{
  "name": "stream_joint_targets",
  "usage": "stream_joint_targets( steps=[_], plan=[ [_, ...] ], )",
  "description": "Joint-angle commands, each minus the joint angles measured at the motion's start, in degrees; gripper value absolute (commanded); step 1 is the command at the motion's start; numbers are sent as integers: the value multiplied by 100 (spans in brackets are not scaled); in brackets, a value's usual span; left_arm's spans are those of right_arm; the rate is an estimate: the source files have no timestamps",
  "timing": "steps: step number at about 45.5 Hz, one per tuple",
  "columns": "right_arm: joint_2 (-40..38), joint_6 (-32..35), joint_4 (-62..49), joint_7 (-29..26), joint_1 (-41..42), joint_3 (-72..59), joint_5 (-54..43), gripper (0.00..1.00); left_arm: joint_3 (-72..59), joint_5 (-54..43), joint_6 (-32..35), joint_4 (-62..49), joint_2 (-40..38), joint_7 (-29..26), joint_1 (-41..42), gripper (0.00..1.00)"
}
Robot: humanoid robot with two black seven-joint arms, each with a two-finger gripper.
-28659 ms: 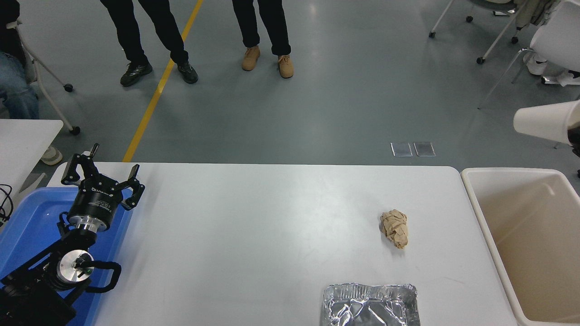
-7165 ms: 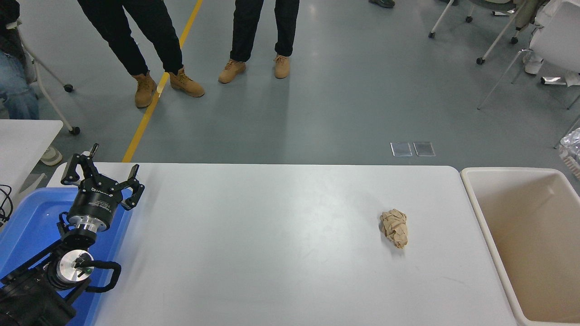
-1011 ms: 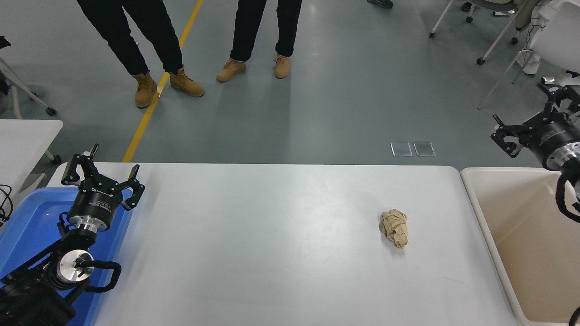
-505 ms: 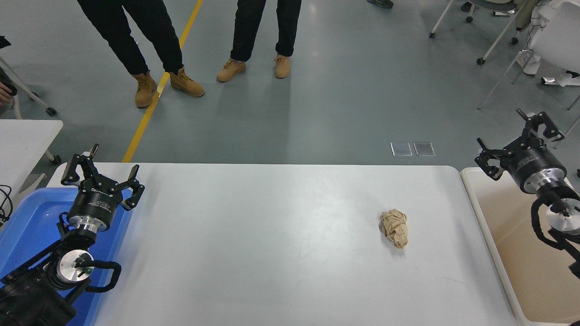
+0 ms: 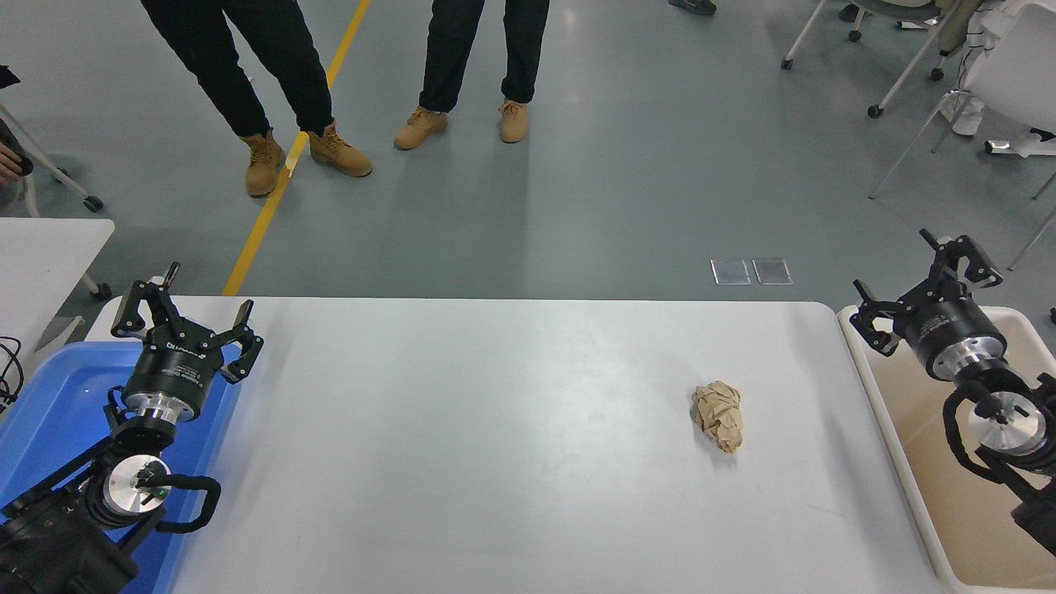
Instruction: Clean the table surface
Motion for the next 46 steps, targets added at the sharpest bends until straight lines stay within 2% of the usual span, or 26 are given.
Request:
stream_joint_targets(
  steps=[1, 21, 29, 39, 46],
  plan=[
    [-3, -10, -21, 12, -12, -83, -20, 99, 0, -2, 0, 0, 0, 0, 0, 99],
    [-153, -10, 5, 12, 59, -127, -20, 99, 0, -2, 0, 0, 0, 0, 0, 99],
    [-477, 17, 31, -5, 313, -214, -213, 99, 0, -2, 0, 0, 0, 0, 0, 99],
    [-1102, 192, 84, -14, 1305, -1839, -1601, 97, 0, -2, 0, 0, 0, 0, 0, 99],
    [-1444, 280, 66, 3, 1869, -2684, -1839, 98, 0, 6, 0, 0, 0, 0, 9, 99]
  ],
)
